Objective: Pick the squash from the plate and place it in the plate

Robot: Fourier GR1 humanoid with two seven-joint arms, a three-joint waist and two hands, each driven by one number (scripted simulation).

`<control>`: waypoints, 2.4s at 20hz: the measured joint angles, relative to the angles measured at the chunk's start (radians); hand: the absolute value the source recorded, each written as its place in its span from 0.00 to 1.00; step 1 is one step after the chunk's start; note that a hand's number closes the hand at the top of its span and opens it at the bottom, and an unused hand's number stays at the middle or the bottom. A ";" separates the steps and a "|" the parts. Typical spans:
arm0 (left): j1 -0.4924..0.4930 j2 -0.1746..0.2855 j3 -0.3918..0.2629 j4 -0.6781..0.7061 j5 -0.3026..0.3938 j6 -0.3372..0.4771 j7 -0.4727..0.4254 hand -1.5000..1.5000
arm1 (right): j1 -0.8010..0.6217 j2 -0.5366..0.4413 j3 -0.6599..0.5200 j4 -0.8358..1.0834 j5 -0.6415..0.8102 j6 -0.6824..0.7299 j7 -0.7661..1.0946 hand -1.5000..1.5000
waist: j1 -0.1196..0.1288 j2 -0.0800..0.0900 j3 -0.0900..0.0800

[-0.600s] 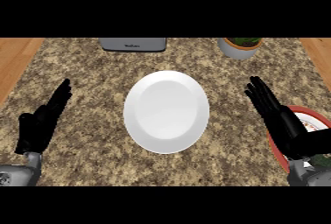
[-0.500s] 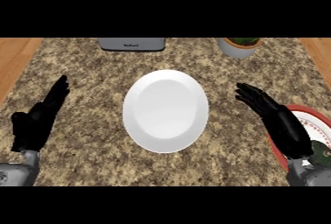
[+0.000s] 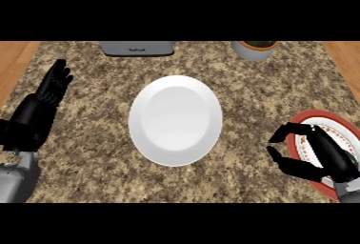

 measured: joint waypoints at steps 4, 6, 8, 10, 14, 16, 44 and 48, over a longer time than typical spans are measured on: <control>-0.006 -0.009 0.009 -0.015 0.013 -0.003 0.002 0.50 | 0.112 0.095 -0.057 0.103 -0.044 -0.080 -0.237 0.00 | -0.002 0.005 0.006; -0.021 -0.003 0.023 -0.001 0.025 -0.019 0.002 0.50 | 0.141 0.131 -0.086 0.154 -0.080 -0.077 -0.359 0.00 | 0.000 0.006 0.006; -0.037 0.002 0.032 -0.006 0.030 -0.029 0.020 0.50 | 0.152 0.136 -0.136 0.185 -0.117 -0.061 -0.446 0.00 | 0.003 0.006 0.006; -0.042 -0.007 0.034 0.013 0.021 -0.038 0.008 0.50 | 0.181 0.130 -0.175 0.178 -0.131 -0.054 -0.511 0.00 | 0.002 0.006 0.005; -0.035 -0.022 0.031 -0.004 0.009 -0.037 0.018 0.50 | 0.240 0.035 -0.246 0.048 -0.127 -0.056 -0.447 0.00 | 0.000 0.003 0.003; -0.031 -0.022 0.034 -0.011 0.009 -0.037 0.025 0.50 | 0.250 -0.034 -0.274 0.012 -0.095 -0.066 -0.373 0.00 | 0.000 0.002 0.002; -0.064 -0.068 0.082 0.024 -0.030 -0.092 0.017 0.50 | 0.160 -0.307 -0.144 -0.062 0.379 0.282 0.510 0.00 | 0.015 0.006 0.004; -0.058 -0.081 0.088 0.015 -0.043 -0.097 0.019 0.50 | 0.143 -0.270 -0.144 0.035 0.450 0.285 0.486 0.00 | 0.015 0.006 0.004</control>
